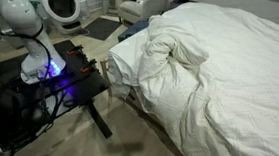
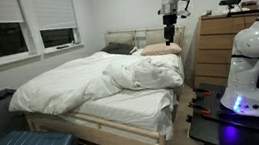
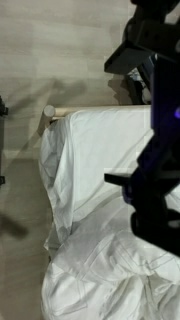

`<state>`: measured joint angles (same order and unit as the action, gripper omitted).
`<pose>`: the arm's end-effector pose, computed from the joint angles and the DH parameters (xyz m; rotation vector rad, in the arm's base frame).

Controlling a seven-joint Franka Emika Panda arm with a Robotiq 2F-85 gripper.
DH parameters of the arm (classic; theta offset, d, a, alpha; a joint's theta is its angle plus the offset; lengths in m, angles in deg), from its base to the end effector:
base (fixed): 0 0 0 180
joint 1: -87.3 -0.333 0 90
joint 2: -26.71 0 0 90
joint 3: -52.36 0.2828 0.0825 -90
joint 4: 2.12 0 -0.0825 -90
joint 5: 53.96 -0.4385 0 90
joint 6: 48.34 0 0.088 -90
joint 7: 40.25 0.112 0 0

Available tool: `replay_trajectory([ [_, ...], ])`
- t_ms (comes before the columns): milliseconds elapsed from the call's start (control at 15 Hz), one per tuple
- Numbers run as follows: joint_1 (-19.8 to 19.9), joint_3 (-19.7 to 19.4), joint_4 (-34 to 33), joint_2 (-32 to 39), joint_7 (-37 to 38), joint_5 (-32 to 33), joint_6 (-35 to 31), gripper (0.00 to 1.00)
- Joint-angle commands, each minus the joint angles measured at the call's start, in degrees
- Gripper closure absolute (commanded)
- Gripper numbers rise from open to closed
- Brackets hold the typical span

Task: Make the bed

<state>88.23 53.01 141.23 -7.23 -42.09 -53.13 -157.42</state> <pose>0.4389 -0.0035 0.4333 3.1213 0.0469 -0.0097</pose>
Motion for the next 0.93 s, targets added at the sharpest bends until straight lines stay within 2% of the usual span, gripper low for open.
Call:
replay_trajectory([
  [0,-0.4,-0.3,-0.1,0.0,0.2,0.2,0.1,0.00],
  [400,1.2,1.5,-1.1,3.1,4.4,3.7,-7.7,0.00],
  [867,7.2,-1.1,-3.6,12.9,7.3,13.1,-20.4,0.00],
])
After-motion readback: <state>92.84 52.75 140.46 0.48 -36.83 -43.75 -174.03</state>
